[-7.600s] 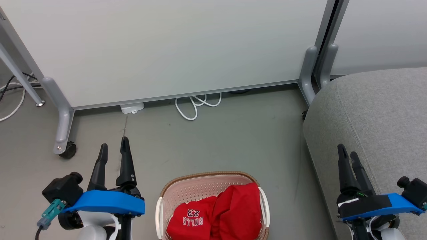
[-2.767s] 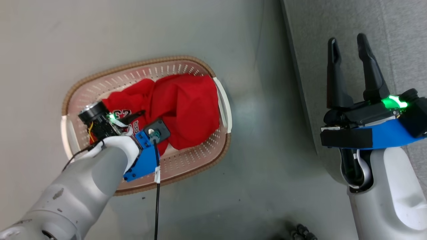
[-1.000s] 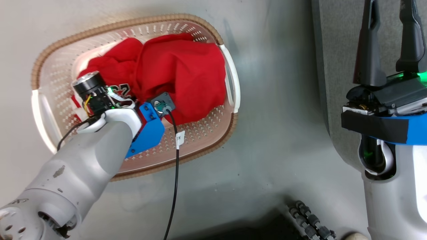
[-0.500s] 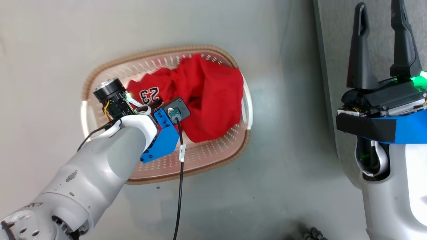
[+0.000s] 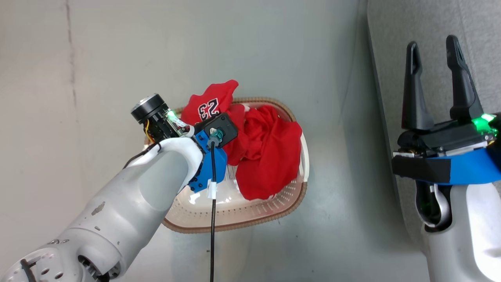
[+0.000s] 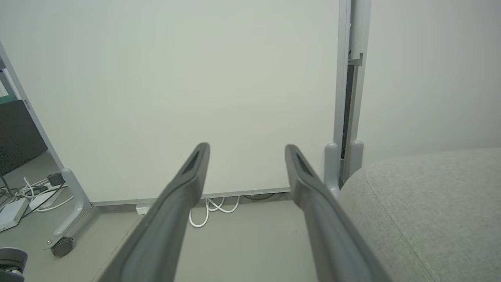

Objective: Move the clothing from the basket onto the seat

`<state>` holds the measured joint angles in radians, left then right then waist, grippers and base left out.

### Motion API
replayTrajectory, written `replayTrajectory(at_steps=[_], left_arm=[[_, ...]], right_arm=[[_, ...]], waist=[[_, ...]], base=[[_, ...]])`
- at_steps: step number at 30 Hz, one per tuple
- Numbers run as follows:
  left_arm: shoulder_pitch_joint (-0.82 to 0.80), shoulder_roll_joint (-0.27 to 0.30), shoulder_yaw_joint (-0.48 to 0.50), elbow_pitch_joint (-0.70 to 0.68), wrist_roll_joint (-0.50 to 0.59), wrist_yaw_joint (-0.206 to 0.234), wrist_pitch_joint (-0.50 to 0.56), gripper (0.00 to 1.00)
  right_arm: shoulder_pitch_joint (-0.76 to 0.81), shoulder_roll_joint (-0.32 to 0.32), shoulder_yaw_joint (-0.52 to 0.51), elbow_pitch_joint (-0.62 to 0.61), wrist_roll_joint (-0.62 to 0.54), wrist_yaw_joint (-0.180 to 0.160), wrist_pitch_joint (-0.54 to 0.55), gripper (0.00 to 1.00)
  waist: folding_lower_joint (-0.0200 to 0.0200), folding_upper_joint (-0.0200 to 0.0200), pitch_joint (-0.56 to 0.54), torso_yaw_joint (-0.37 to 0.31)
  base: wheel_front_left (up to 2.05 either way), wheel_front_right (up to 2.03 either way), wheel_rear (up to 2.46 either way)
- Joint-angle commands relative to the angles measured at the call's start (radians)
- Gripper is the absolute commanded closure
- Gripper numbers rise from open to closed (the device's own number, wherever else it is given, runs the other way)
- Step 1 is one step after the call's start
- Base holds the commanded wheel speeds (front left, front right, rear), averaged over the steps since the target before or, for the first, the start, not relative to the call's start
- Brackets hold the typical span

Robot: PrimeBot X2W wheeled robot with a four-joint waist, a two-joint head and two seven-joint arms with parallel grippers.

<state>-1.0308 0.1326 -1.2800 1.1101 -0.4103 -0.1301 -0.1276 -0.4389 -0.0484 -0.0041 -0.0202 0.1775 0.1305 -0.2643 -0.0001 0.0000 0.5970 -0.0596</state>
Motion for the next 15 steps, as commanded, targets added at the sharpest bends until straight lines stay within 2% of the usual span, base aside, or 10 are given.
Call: replayTrajectory(at_steps=[1, 15], left_arm=[[0.01, -0.005, -0.003, -0.004, -0.023, -0.001, -0.021, 1.0], [-0.013, -0.029, 0.013, -0.046, -0.192, -0.001, -0.132, 1.0]], right_arm=[[0.023, -0.004, -0.004, 0.007, -0.003, 0.0, 0.0, 0.0], [0.115, -0.004, -0.014, 0.045, -0.008, 0.0, 0.0, 0.0]], waist=[[0.0001, 0.0, -0.064, 0.021], [0.0001, 0.0, -0.244, 0.037]], base=[[0.0, 0.0, 0.0], [0.0, 0.0, 0.0]])
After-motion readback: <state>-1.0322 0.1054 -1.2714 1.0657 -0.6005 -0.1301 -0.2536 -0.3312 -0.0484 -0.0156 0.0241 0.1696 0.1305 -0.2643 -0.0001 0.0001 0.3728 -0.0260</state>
